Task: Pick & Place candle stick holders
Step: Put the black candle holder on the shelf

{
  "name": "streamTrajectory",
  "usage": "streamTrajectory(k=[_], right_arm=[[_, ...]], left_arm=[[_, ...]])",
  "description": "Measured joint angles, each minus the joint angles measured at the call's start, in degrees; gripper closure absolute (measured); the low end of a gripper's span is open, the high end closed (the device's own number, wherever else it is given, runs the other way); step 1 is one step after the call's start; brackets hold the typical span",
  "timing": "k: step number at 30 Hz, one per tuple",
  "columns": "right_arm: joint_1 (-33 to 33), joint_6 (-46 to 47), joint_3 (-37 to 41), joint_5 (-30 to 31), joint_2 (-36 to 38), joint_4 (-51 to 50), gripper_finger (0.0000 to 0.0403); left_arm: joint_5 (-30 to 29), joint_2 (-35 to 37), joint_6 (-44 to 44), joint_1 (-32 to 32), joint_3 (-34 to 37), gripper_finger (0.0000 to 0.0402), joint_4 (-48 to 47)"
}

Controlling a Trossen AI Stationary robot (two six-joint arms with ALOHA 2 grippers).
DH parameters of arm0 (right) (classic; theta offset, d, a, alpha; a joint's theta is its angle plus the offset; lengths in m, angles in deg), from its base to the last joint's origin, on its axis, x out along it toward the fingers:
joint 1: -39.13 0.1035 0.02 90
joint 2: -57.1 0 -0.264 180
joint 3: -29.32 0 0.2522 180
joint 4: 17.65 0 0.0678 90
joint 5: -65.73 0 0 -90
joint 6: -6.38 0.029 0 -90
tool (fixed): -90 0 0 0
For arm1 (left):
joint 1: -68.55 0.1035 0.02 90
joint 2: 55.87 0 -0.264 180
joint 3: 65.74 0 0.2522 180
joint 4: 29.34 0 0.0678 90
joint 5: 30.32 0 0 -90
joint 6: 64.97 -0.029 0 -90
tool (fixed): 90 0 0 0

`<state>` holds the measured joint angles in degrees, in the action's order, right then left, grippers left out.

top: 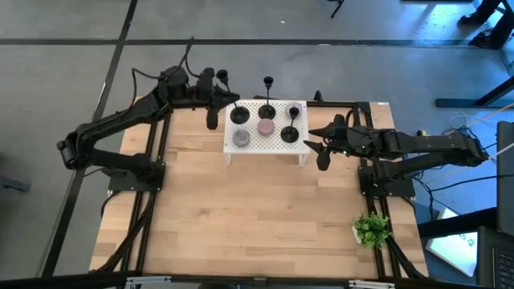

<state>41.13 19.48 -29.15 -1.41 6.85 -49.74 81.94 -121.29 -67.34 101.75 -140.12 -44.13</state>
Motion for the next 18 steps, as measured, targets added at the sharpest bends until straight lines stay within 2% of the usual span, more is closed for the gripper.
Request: streamTrajectory(k=[9, 13, 18], right_arm=[[0.04, 0.20, 1.31, 2.58, 1.60, -1.34, 0.0201], [0.02, -0.23, 4.38, 2.57, 5.16, 1.89, 0.0201], [-0.54, -2.59, 8.37, 2.48, 11.85, 4.01, 0.0201]], left_arm=[[3.37, -7.13, -2.27, 5.72, -3.91, 0.0394, -1.39], [3.67, -10.21, -3.72, 7.78, -5.88, 0.0394, -2.72], [7.93, -10.81, -3.97, 10.06, -6.54, 0.0394, -1.50]])
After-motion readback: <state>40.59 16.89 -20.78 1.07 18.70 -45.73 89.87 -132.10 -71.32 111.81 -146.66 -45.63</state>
